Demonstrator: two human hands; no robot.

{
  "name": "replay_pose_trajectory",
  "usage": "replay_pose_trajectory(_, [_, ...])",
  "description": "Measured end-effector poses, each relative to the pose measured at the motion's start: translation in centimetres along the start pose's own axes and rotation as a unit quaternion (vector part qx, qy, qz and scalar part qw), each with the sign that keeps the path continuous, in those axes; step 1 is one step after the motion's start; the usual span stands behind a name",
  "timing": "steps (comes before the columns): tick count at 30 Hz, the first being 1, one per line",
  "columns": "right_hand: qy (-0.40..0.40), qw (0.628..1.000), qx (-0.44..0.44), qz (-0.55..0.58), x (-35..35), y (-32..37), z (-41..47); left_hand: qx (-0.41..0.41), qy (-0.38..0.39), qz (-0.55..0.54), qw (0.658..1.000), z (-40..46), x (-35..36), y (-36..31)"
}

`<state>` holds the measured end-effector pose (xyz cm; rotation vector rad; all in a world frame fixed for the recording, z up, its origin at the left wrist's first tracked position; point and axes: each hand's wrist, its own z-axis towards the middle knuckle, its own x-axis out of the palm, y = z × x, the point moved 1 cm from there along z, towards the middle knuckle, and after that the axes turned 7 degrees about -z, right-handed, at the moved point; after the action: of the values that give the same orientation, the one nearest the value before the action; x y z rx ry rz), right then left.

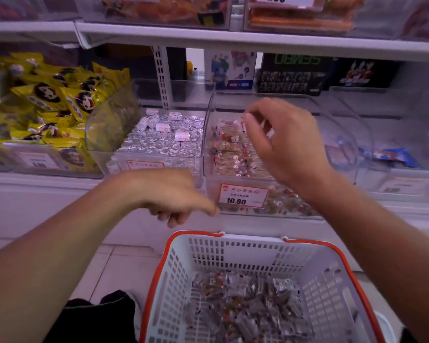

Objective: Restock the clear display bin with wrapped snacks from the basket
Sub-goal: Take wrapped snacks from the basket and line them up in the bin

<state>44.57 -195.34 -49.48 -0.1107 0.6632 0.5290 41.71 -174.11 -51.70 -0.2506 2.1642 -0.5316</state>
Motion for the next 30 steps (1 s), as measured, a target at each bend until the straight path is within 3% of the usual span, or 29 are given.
replay_pose_trajectory(1, [-0.064,0.997,-0.018,0.047,-1.5,1.2,-2.7,-0.024,0.073,0.03,0.997,0.1,1.3,0.1])
replay_pose_trajectory(3, [-0.066,0.989,-0.045,0.123,-1.7,2.8,-8.9,-0.055,0.15,0.068,0.985,1.3,5.1,-0.3])
replay_pose_trajectory(5, [0.028,0.99,-0.026,0.139,0.8,3.6,-14.9,-0.082,0.179,0.045,0.979,3.4,9.6,-0.5])
replay_pose_trajectory(6, [0.122,0.983,0.006,0.136,2.6,3.5,-18.0,-0.086,0.172,0.031,0.981,4.3,11.8,-0.5])
replay_pose_trajectory(7, [0.252,0.958,0.06,0.124,4.5,3.0,-21.4,-0.082,0.152,0.03,0.984,5.1,13.8,-0.2])
replay_pose_trajectory(9, [0.518,0.84,0.148,0.056,7.3,1.1,-29.6,-0.062,0.104,0.066,0.99,6.3,17.7,1.5])
replay_pose_trajectory(11, [0.65,0.726,0.225,0.0,7.6,-1.2,-37.5,-0.079,0.12,0.066,0.987,7.2,21.8,3.7])
replay_pose_trajectory(15, [0.66,0.602,0.447,0.035,7.1,-4.1,-45.1,-0.167,0.164,-0.054,0.971,9.5,30.1,7.4])
replay_pose_trajectory(19, [0.61,0.555,0.557,0.102,9.4,-3.8,-45.3,-0.292,0.138,-0.234,0.917,11.4,36.5,9.3])
replay_pose_trajectory(21, [0.6,0.552,0.574,0.08,10.4,-3.2,-45.2,-0.327,0.139,-0.353,0.866,12.9,38.7,9.4])
replay_pose_trajectory(26, [0.545,0.562,0.621,0.036,12.7,-2.2,-45.1,-0.378,-0.014,-0.602,0.703,16.6,40.8,9.8])
replay_pose_trajectory(30, [0.396,0.631,0.664,0.067,14.0,-2.0,-45.3,-0.414,-0.107,-0.635,0.643,17.9,40.7,10.9])
